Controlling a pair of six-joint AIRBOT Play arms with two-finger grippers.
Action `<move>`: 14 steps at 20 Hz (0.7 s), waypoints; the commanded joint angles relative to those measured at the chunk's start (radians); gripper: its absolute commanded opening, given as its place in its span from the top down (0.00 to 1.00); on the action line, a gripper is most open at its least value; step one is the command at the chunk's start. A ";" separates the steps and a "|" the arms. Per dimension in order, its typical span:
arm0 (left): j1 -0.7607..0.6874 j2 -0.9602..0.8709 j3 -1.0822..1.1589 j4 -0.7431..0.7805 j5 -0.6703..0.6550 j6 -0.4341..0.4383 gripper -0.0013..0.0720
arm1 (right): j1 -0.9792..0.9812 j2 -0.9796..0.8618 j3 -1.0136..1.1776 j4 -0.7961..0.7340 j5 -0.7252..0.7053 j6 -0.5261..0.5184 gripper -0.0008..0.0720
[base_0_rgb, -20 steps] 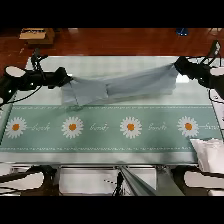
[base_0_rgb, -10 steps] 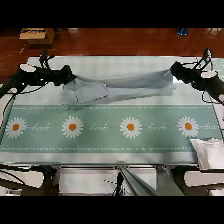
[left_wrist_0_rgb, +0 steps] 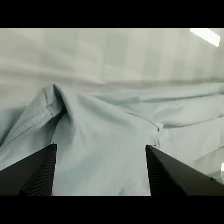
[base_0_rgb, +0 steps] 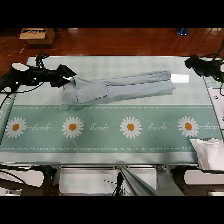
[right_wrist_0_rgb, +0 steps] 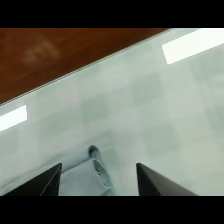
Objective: Fold the shirts.
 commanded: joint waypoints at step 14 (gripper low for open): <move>0.011 0.023 0.000 -0.060 -0.160 0.089 0.13 | 0.090 -0.349 0.043 0.485 0.064 -0.073 0.24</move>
